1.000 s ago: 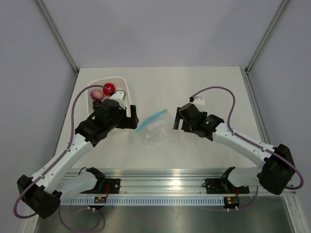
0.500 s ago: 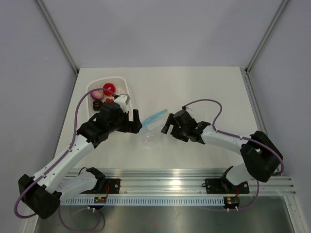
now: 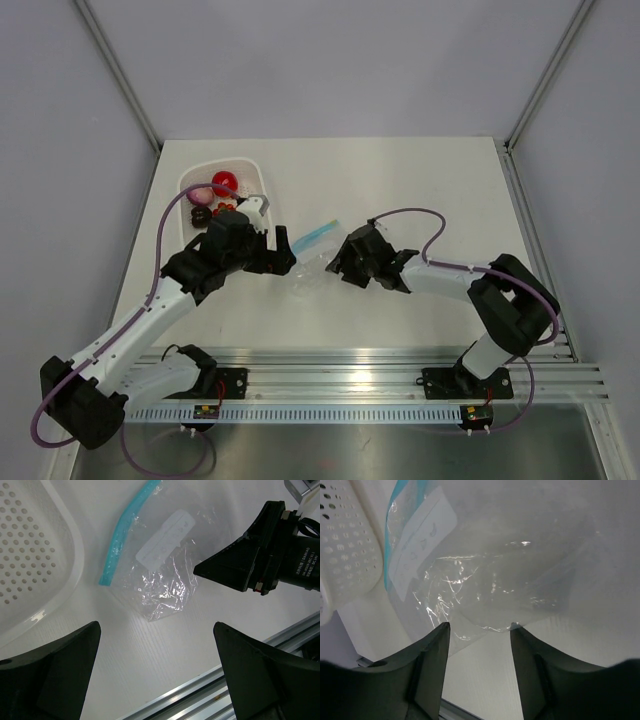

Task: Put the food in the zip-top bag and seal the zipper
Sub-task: Pick up the zipper food storage bag at the center of the board.

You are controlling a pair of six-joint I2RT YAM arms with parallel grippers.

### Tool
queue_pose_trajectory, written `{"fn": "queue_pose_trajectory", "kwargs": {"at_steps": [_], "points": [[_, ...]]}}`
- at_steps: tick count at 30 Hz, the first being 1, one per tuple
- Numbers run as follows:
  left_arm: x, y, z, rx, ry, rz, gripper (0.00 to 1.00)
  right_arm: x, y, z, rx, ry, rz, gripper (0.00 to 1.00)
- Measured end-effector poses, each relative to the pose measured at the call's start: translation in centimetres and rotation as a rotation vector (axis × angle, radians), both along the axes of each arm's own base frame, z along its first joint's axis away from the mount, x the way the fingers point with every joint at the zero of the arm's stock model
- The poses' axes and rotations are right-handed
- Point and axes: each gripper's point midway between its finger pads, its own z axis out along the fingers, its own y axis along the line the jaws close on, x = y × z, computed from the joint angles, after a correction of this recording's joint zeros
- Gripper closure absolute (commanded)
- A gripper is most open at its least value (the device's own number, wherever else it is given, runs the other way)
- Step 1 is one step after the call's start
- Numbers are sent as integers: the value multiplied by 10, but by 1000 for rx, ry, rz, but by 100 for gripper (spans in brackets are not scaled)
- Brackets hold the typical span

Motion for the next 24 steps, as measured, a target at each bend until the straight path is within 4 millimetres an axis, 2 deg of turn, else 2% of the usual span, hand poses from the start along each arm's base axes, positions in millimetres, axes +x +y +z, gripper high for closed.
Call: {"fn": "queue_pose_trajectory", "kwargs": {"at_steps": [2, 3, 5, 6, 7, 9, 10, 11, 12, 14, 17, 20, 22, 24], "points": [[0, 0, -1, 0, 3, 0, 1, 7, -5, 1, -23, -3, -15, 54], [0, 0, -1, -1, 3, -1, 1, 14, -7, 2, -31, -10, -26, 68], [0, 0, 0, -1, 3, -1, 1, 32, -16, 5, -44, -28, -52, 83], [0, 0, -1, -1, 4, -1, 1, 42, -22, 6, -53, -34, -67, 89], [0, 0, -1, 0, 3, -1, 1, 49, -25, 7, -64, -39, -70, 89], [0, 0, -1, 0, 4, -1, 1, 73, -41, 10, -87, -47, -103, 81], [-1, 0, -1, 0, 4, -1, 1, 81, -47, 12, -103, -53, -106, 56], [0, 0, -1, 1, 3, -1, 1, 88, -51, 15, -112, -61, -110, 41], [-1, 0, -1, 1, 4, -1, 1, 92, -53, 18, -125, -72, -100, 29], [-1, 0, -1, 1, 4, 0, 1, 93, -54, 22, -141, -85, -75, 17], [0, 1, -1, 6, 2, 5, 1, 81, -51, 21, -158, -75, -23, 6], [0, 5, -3, 23, 6, 16, 1, 66, -44, 18, -160, -64, 11, 5], [-1, 10, -7, 47, 16, 28, 1, 54, -34, 15, -137, -47, 39, 9], [-2, 14, -10, 72, 28, 39, 1, 42, -23, 9, -101, -23, 62, 24]]}}
